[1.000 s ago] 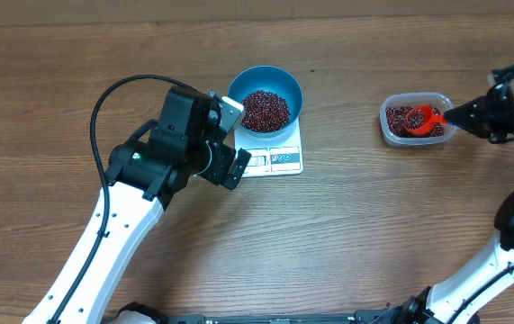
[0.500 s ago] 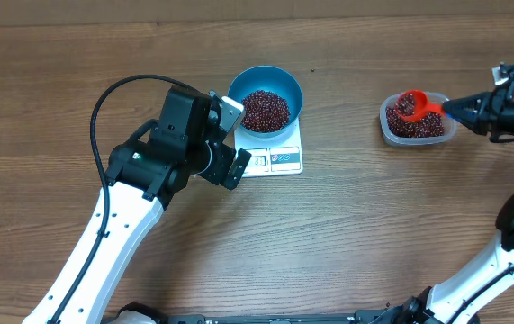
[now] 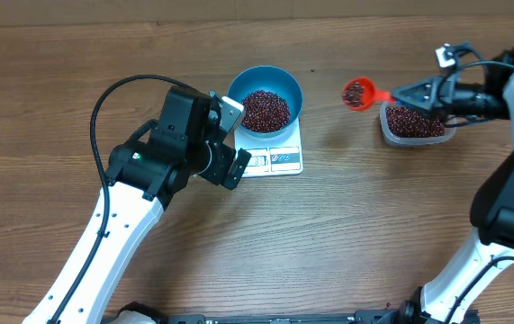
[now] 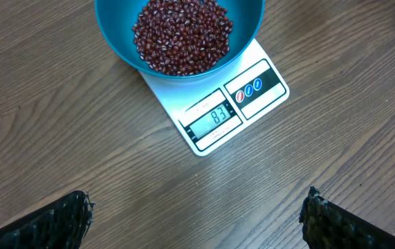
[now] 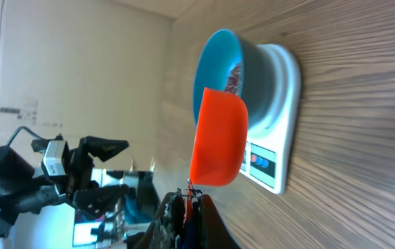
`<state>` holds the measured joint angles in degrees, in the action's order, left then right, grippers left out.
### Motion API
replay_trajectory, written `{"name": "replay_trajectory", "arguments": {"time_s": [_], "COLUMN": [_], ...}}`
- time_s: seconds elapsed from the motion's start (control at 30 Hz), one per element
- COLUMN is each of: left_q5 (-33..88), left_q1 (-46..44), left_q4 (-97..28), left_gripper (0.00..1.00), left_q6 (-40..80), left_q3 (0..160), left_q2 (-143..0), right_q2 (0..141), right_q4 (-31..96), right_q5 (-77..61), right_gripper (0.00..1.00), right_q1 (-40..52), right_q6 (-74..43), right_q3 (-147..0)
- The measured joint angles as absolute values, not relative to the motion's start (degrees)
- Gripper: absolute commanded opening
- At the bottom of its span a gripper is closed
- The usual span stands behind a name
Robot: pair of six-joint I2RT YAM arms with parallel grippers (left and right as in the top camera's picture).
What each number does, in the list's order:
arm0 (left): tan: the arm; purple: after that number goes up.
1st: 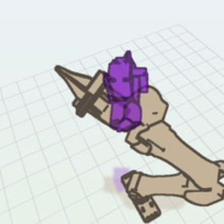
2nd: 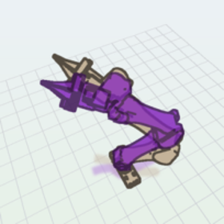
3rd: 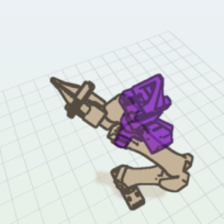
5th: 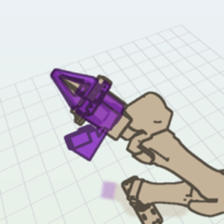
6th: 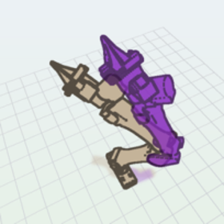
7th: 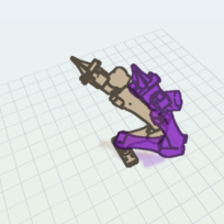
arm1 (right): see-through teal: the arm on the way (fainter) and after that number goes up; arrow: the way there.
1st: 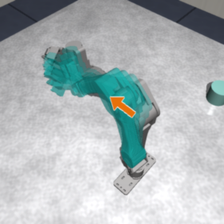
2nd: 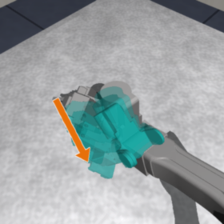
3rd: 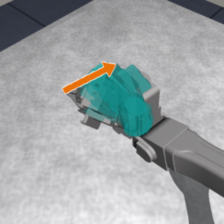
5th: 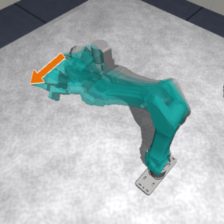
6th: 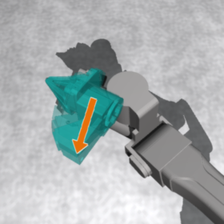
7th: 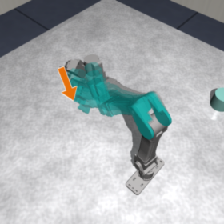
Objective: Scoop item into bowl and weigh 150g on scale
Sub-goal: 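Carry the filled scoop left over the blue bowl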
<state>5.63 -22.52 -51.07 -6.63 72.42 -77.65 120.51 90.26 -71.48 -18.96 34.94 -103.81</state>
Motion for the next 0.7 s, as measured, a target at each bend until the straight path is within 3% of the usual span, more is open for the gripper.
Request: {"name": "replay_trajectory", "arguments": {"time_s": [0.37,0.7], "left_q5": [5.6,5.6], "left_q1": [-22.5,-22.5], "left_q4": [-51.1,-51.1], "left_gripper": [0.99,1.0], "left_q6": [-6.6,-6.6], "left_q3": [72.4,72.4], "left_q2": [-77.6,-77.6], "right_q2": [120.5,120.5], "right_q4": [88.0,80.6], "right_q5": [-71.1,-60.2], "right_gripper": [0.04,0.04], "right_q1": [-9.4,0.8], "right_q6": [29.6,16.1], "right_q3": [-107.0,-117.3]}}
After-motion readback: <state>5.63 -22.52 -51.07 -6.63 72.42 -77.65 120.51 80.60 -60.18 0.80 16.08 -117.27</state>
